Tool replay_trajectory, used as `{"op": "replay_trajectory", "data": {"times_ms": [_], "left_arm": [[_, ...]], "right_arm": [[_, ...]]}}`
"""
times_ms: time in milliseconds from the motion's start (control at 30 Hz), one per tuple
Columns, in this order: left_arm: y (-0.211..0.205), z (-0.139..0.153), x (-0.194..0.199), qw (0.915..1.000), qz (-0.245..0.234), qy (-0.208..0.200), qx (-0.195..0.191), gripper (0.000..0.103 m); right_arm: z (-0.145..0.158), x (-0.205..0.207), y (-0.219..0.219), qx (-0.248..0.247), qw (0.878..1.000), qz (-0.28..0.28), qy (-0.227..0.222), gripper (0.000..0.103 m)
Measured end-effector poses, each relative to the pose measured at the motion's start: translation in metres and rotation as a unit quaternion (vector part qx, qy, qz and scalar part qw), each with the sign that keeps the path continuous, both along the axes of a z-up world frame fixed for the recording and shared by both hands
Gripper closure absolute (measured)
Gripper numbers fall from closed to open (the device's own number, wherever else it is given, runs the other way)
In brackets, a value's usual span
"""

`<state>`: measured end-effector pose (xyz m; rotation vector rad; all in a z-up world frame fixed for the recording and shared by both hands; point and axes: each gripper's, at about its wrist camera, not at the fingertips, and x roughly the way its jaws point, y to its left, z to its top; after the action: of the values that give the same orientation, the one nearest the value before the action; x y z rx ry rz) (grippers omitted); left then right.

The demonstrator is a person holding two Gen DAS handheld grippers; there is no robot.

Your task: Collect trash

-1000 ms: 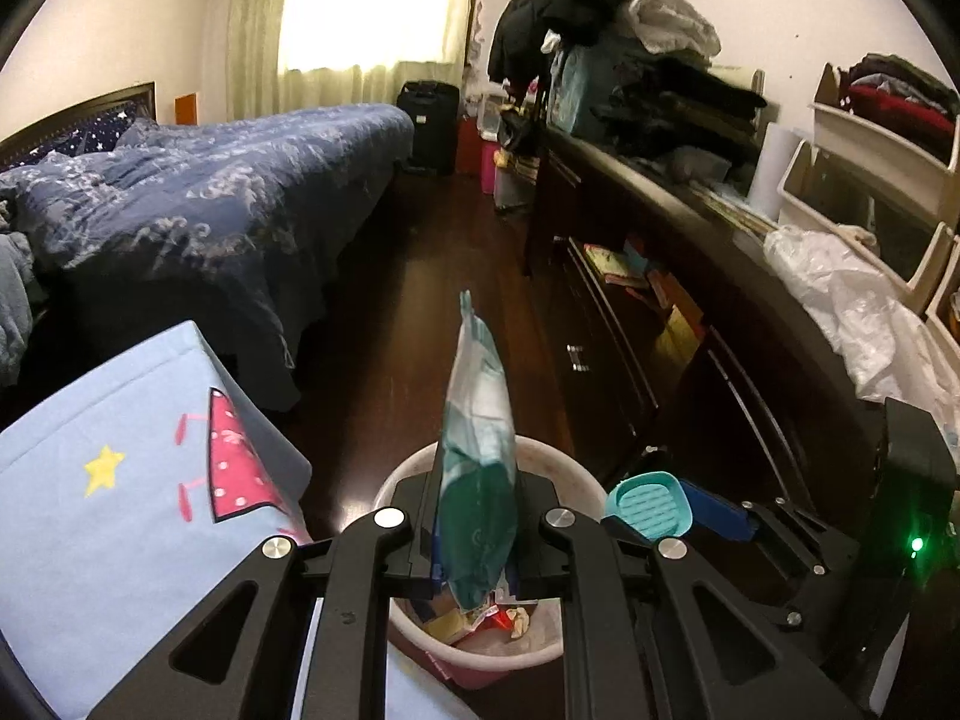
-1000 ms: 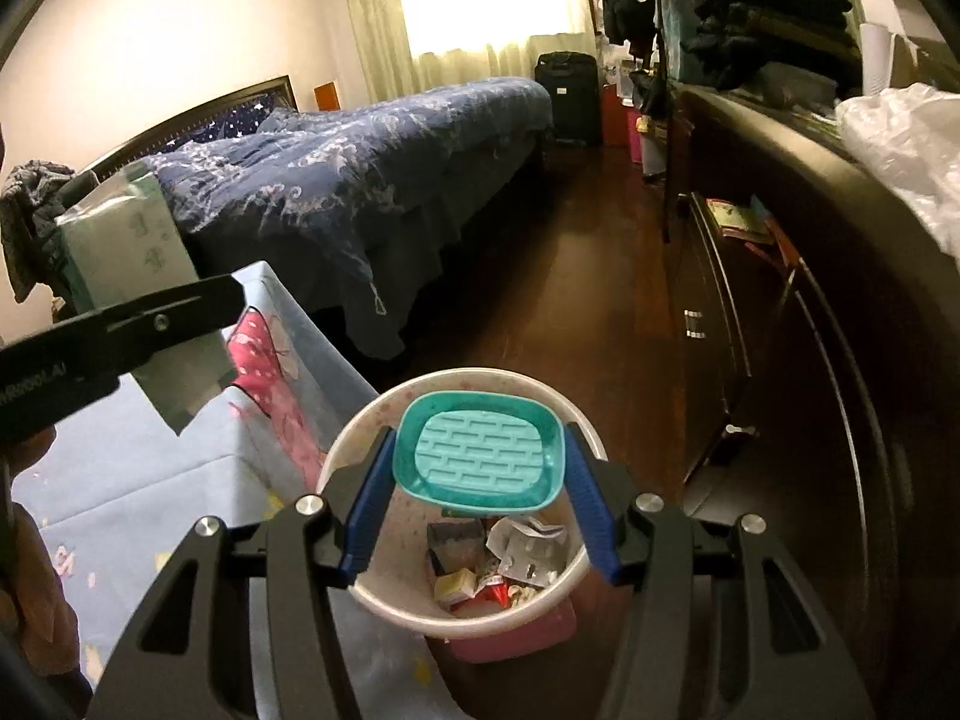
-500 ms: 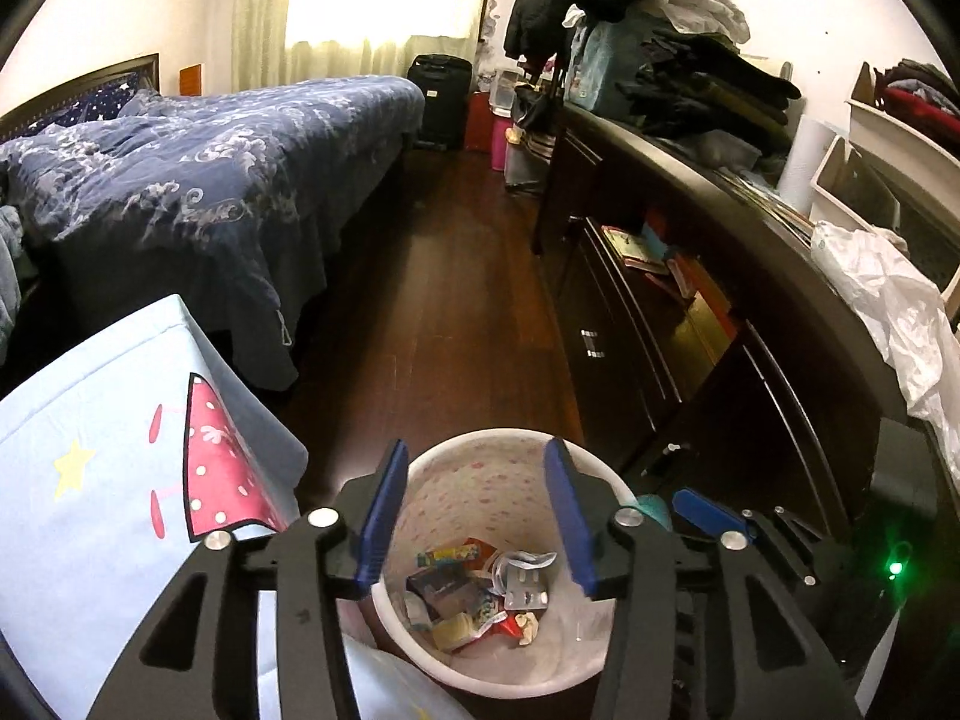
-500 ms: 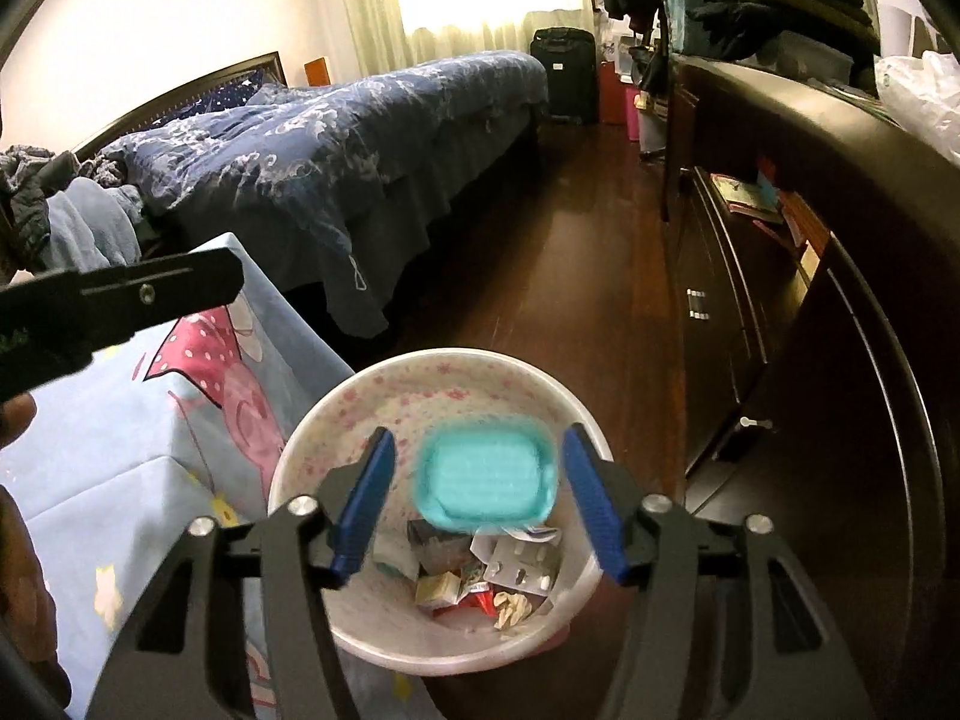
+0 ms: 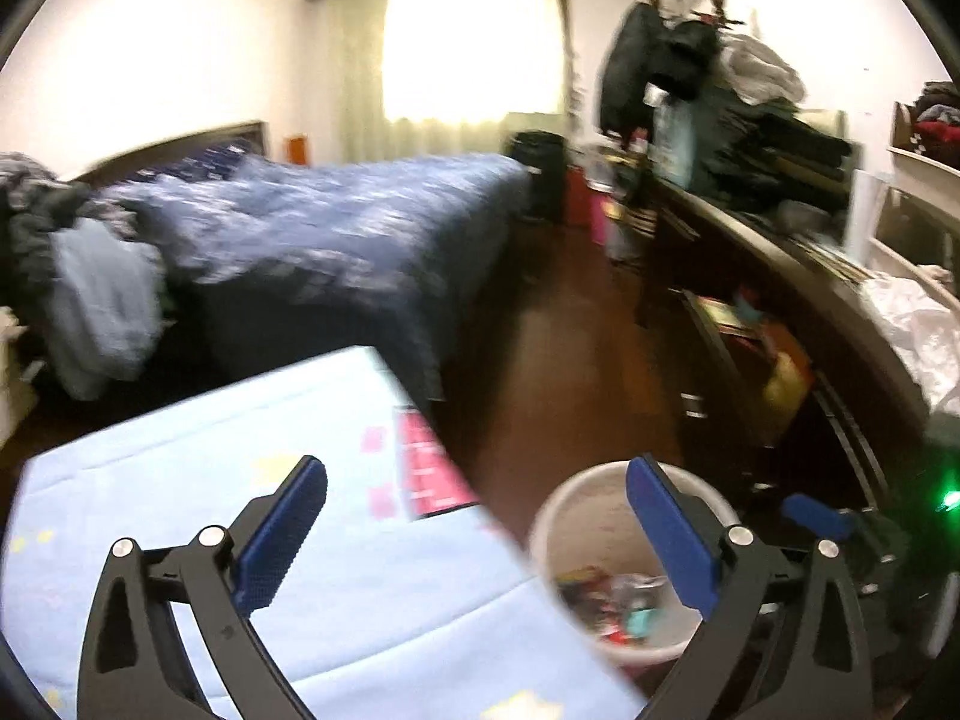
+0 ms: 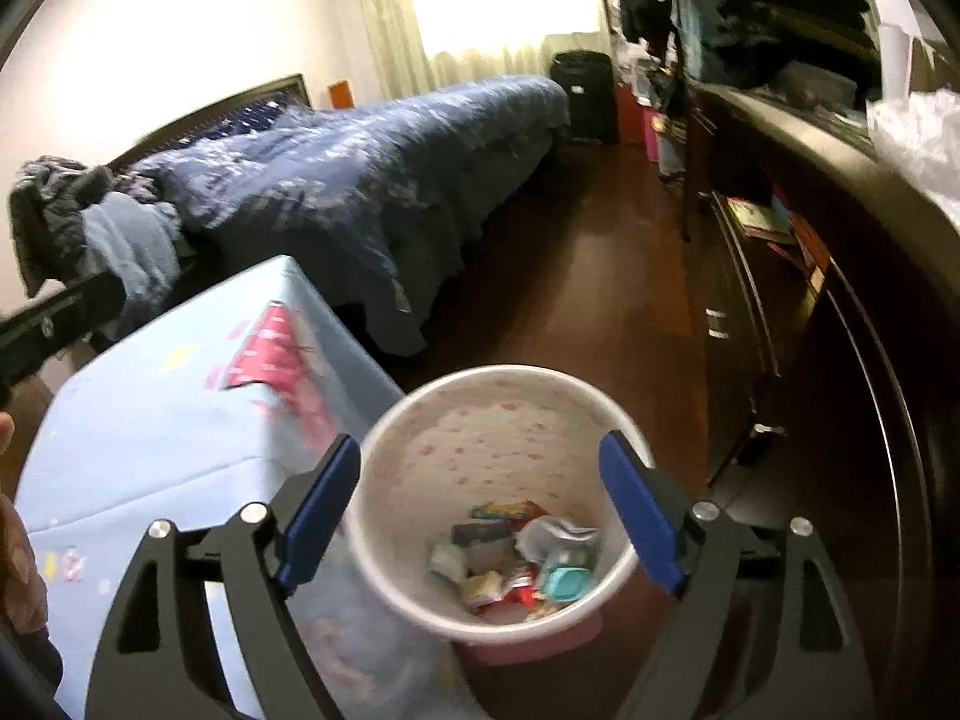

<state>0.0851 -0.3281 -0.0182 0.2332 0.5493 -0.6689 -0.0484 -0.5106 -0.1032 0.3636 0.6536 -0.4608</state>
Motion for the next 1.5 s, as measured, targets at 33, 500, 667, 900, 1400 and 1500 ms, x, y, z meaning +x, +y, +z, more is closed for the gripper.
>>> {"op": "replay_trajectory", "data": {"times_ms": [33, 500, 667, 900, 1400, 1500], "left_arm": [[0.014, 0.003, -0.001, 0.9999, 0.016, -0.004, 0.002, 0.004], [0.192, 0.013, 0.008, 0.9801, 0.196, 0.019, -0.027, 0.004], [0.229, 0.013, 0.000, 0.9718, 0.235, 0.006, -0.024, 0.004], [0.264, 0.016, -0.007, 0.9649, 0.260, 0.000, -0.035, 0.004], [0.301, 0.007, -0.007, 0.9559, 0.290, 0.019, -0.045, 0.004], [0.303, 0.006, -0.008, 0.9559, 0.290, 0.019, -0.043, 0.004]], "right_arm": [[0.006, -0.001, 0.010, 0.002, 1.000, 0.010, -0.010, 0.018], [0.054, 0.027, 0.141, 0.013, 0.987, 0.153, -0.049, 0.014], [0.062, 0.039, 0.182, 0.001, 0.981, 0.190, -0.048, 0.014], [0.072, 0.051, 0.222, -0.016, 0.974, 0.221, -0.046, 0.013], [0.074, 0.062, 0.265, -0.033, 0.964, 0.263, -0.031, 0.012], [0.072, 0.062, 0.268, -0.034, 0.963, 0.265, -0.029, 0.011]]}}
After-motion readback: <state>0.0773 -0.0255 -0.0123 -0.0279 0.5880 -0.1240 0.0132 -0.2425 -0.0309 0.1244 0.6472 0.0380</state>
